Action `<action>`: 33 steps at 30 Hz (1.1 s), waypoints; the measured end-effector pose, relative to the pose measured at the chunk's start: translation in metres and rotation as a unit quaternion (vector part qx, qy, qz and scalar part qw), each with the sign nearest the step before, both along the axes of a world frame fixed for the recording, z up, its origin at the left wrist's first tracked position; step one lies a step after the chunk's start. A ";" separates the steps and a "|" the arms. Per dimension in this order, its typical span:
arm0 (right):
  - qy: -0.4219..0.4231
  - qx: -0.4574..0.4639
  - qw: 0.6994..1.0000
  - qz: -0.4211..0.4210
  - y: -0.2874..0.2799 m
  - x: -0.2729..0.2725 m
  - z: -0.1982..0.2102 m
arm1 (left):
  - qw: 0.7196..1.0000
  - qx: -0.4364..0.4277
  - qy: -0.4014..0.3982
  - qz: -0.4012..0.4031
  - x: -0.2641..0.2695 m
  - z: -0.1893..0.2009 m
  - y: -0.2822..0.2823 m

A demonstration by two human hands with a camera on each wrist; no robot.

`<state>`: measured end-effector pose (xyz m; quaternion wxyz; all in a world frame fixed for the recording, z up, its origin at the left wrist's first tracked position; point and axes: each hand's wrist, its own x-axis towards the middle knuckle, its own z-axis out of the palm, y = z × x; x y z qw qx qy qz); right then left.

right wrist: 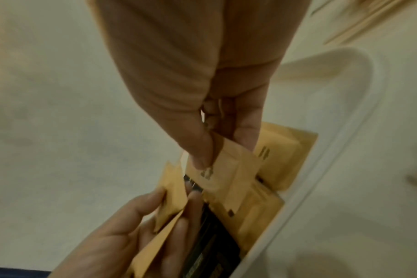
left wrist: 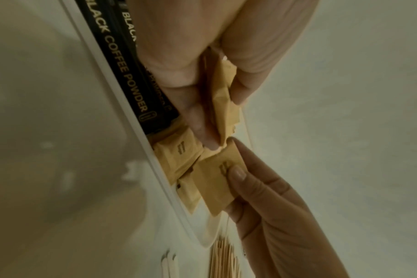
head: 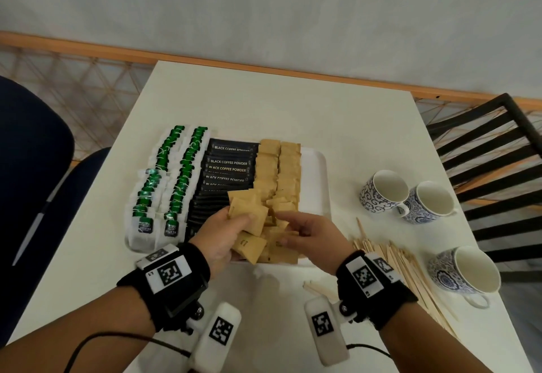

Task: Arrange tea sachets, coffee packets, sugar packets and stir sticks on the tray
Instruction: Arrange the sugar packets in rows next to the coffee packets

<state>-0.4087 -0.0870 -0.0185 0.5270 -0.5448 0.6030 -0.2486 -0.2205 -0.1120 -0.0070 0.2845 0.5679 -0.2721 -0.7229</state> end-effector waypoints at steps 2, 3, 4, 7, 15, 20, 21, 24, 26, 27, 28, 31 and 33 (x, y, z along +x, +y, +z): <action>0.024 -0.003 1.000 -0.017 0.000 -0.011 0.000 | 1.000 0.023 0.017 0.012 0.002 0.002 -0.002; 0.029 -0.008 0.999 -0.036 0.000 -0.017 -0.001 | 0.999 0.036 0.025 0.023 0.003 0.001 -0.003; 0.036 -0.012 0.998 -0.054 0.000 -0.022 0.000 | 0.998 0.046 0.031 0.036 0.005 0.002 -0.003; 0.050 -0.007 0.995 -0.087 -0.001 -0.035 -0.002 | 0.997 0.050 0.035 0.048 0.007 0.001 -0.004; 0.036 0.040 0.998 -0.045 -0.003 -0.035 -0.006 | 0.999 0.024 0.011 0.024 0.007 0.002 -0.005; 0.217 0.014 0.974 0.063 -0.008 -0.027 -0.004 | 1.000 0.014 -0.002 0.018 0.009 0.002 -0.005; 0.236 0.010 0.969 0.077 -0.009 -0.024 -0.004 | 1.000 0.013 -0.005 0.016 0.009 0.002 -0.005; 0.274 -0.007 0.956 0.102 -0.014 -0.017 -0.007 | 1.000 0.015 -0.011 0.016 0.009 0.002 -0.005; 0.286 -0.027 0.952 0.103 -0.018 -0.013 -0.007 | 1.000 0.018 -0.009 0.021 0.010 0.001 -0.006; 0.288 -0.037 0.952 0.099 -0.020 -0.012 -0.007 | 1.000 0.020 -0.007 0.023 0.010 0.001 -0.006; 0.288 -0.046 0.952 0.093 -0.021 -0.011 -0.006 | 0.999 0.020 -0.004 0.025 0.011 0.001 -0.007; 0.293 -0.066 0.951 0.071 -0.023 -0.010 -0.007 | 0.999 0.017 0.001 0.029 0.012 0.000 -0.009; 0.297 -0.080 0.949 0.073 -0.021 -0.012 -0.010 | 0.999 0.017 0.004 0.027 0.012 0.001 -0.010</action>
